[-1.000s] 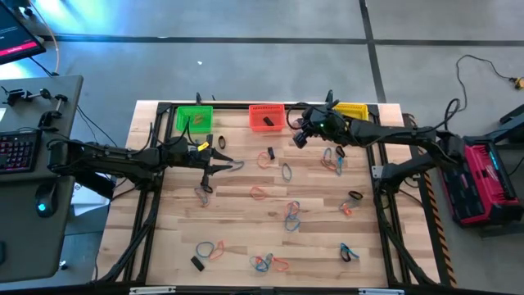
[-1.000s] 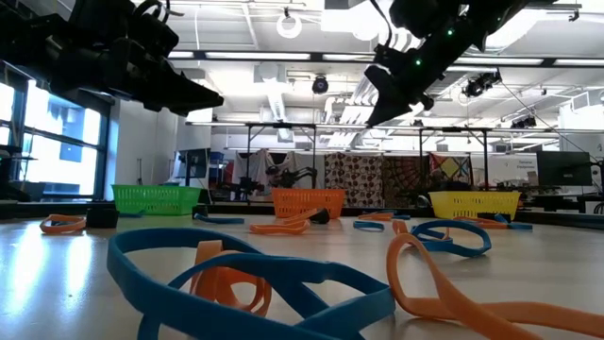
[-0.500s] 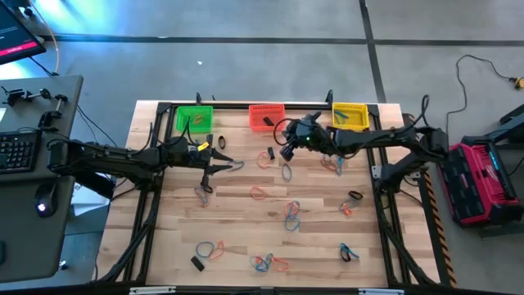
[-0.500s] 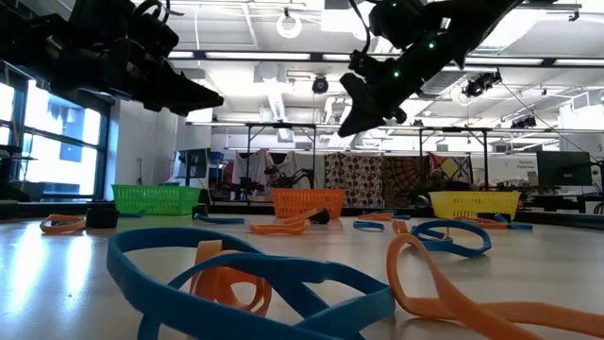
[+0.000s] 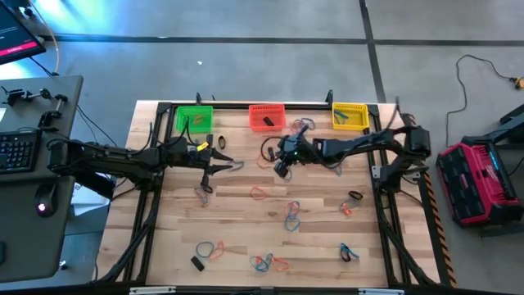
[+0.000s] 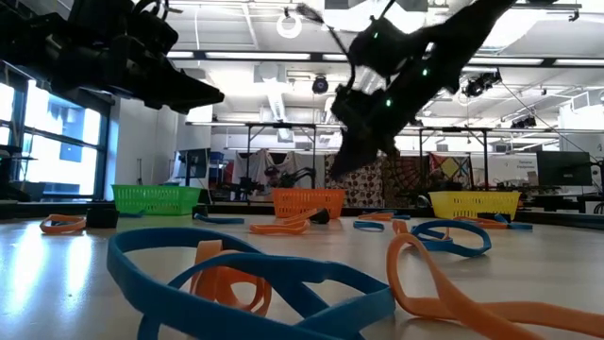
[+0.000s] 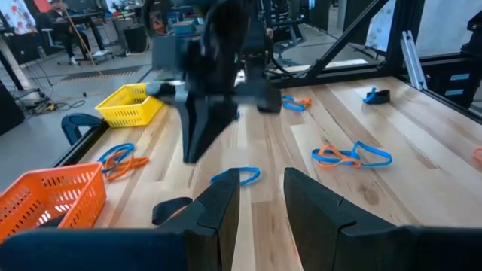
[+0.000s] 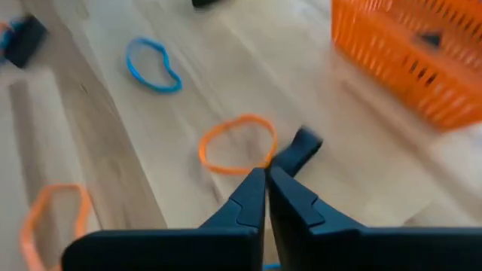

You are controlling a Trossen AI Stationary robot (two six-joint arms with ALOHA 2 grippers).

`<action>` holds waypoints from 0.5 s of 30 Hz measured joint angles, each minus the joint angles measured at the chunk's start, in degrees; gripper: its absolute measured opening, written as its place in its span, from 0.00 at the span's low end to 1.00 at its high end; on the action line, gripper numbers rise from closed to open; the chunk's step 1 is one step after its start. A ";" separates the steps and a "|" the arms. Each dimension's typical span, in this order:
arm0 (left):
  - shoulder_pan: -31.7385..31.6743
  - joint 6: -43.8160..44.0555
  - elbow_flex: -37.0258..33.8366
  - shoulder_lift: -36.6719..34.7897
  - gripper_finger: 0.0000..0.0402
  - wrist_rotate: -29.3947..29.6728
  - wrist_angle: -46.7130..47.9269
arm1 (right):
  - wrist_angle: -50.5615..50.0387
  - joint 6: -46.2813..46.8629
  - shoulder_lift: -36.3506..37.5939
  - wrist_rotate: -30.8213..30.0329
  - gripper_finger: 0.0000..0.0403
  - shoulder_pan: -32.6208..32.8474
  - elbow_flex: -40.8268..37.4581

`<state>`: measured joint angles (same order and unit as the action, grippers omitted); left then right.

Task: Sort rubber bands into baskets
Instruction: Put the black rubber band into the orange bin

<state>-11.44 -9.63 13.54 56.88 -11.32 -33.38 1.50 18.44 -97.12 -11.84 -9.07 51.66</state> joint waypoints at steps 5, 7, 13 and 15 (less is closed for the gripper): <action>0.02 -0.02 0.00 0.00 0.25 -0.06 -0.03 | 2.93 1.20 -5.57 0.00 0.13 0.18 0.00; 0.02 -0.01 0.00 0.00 0.25 0.03 -0.08 | 4.62 1.88 -7.10 -0.02 0.19 0.18 0.00; 0.02 0.59 0.00 0.00 0.25 0.08 -0.32 | 6.98 2.16 -9.48 -0.03 0.30 0.18 0.00; 0.02 1.01 0.00 0.00 0.25 0.08 -0.33 | 6.99 2.14 -9.87 -0.14 0.30 0.17 0.00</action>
<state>-11.42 -8.62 13.54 56.88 -11.25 -33.71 8.49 20.58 -106.99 -11.98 -8.90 51.66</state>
